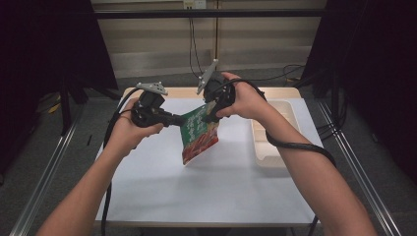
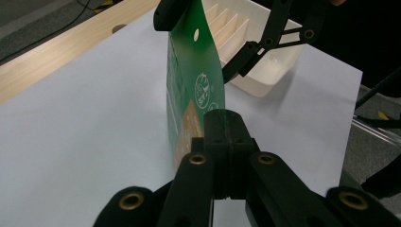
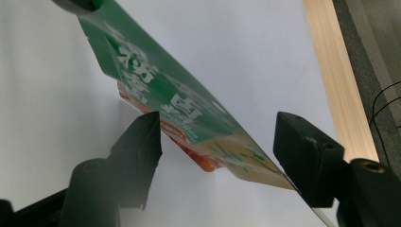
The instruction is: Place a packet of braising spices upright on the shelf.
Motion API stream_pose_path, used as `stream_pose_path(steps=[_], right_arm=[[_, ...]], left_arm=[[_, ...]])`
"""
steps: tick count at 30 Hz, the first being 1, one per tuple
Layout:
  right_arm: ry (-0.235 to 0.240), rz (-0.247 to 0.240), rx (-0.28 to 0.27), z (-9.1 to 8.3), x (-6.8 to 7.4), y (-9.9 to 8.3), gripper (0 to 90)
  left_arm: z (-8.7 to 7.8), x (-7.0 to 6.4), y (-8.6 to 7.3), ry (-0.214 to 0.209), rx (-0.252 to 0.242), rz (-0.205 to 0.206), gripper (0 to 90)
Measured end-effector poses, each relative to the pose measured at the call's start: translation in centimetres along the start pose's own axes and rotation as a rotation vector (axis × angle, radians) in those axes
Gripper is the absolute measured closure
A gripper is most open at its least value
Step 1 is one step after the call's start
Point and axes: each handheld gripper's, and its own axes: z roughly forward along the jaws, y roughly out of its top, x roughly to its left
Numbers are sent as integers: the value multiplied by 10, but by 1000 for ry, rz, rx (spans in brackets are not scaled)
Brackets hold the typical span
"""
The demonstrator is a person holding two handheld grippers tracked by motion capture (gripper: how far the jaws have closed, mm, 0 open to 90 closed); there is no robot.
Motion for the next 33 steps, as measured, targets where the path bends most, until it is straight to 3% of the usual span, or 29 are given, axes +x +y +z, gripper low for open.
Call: stream_pose_path(steps=[7,8,15,23,24,26,30,33], right_arm=[[4,-31,37,0,0,1,456],[14,-23,47,0,2,2,514],[20,-56,70,0,4,6,582],[1,-75,99,1,5,9,786],[2,-66,113,-1,5,9,849],[16,-61,128,-3,5,9,890],[39,-17,147,-7,5,12,900],[68,13,175,-12,5,14,900]], left_arm=[[0,1,0,9,-4,-9,900],[0,1,0,10,-8,-13,900],[1,1,1,14,-15,-13,900],[1,1,1,7,-19,-11,900],[1,1,1,7,-27,-10,900],[-1,1,1,11,-23,-10,900],[-3,2,0,3,-64,-8,886],[-5,2,-2,8,-64,-14,837]])
